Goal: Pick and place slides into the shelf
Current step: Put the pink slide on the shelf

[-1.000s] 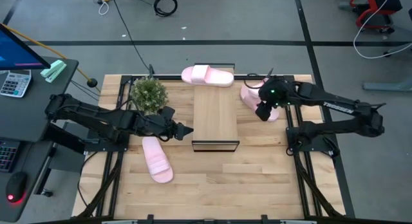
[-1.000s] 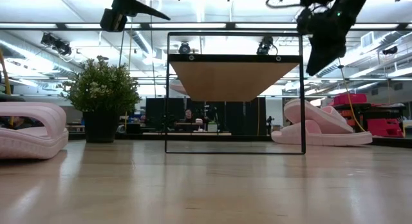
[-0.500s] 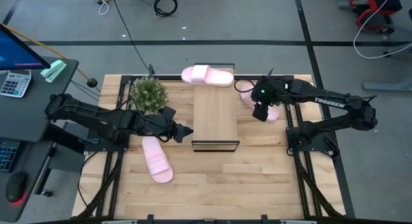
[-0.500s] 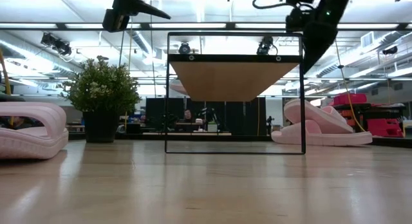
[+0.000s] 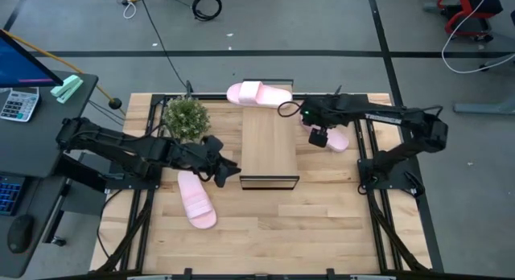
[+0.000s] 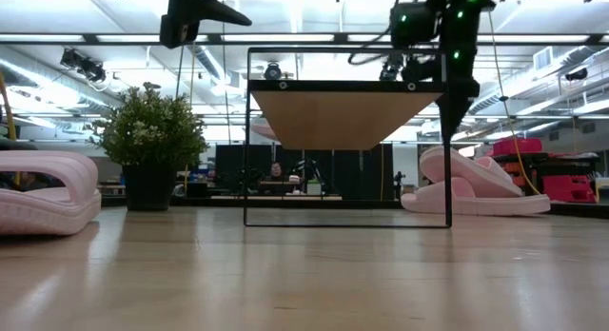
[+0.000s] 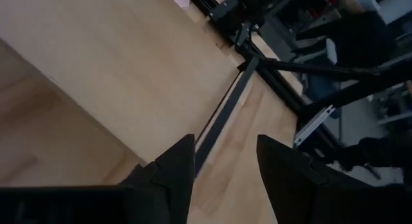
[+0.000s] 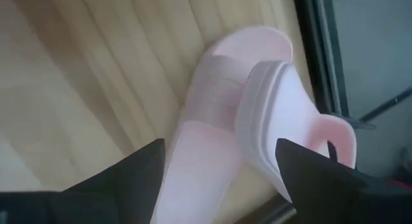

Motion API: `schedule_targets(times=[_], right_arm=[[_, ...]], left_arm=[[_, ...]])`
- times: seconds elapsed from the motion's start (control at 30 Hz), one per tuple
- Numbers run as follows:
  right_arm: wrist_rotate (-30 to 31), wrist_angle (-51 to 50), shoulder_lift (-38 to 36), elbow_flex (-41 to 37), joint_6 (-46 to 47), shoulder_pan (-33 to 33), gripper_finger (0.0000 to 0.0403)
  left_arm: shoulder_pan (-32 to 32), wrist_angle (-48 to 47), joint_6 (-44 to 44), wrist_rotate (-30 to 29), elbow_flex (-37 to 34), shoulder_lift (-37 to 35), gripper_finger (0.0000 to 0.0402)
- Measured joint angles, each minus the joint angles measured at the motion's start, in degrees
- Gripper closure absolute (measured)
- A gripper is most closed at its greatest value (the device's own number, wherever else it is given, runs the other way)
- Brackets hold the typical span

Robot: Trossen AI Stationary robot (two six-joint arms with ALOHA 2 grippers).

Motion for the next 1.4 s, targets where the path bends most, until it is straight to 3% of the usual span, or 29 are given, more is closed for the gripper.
schedule_targets(times=[0.27, 0.63, 0.87, 1.0, 1.4], right_arm=[[6.4, -1.2, 2.4, 0.0, -1.2, 0.2, 0.0081], [6.8, 3.4, 2.4, -0.5, -4.7, -4.4, 0.0070], [0.7, 4.2, 3.4, -0.5, -6.6, -6.3, 0.0072], [0.3, 5.4, 5.4, -0.6, -7.6, -6.2, 0.0072], [7.3, 6.8, 10.7, -0.6, -8.7, -6.2, 0.0066]], left_arm=[[0.5, -1.3, 1.9, 0.1, 0.0, 0.0, 0.0230], [1.6, -1.6, 1.5, -0.2, 0.0, 0.0, 0.0230], [3.0, -1.6, 1.4, -0.3, 0.0, 0.0, 0.0230], [3.4, -1.4, 1.4, -0.3, 0.0, 0.0, 0.0230], [3.4, -1.4, 1.4, -0.5, 0.1, 0.0, 0.0230]])
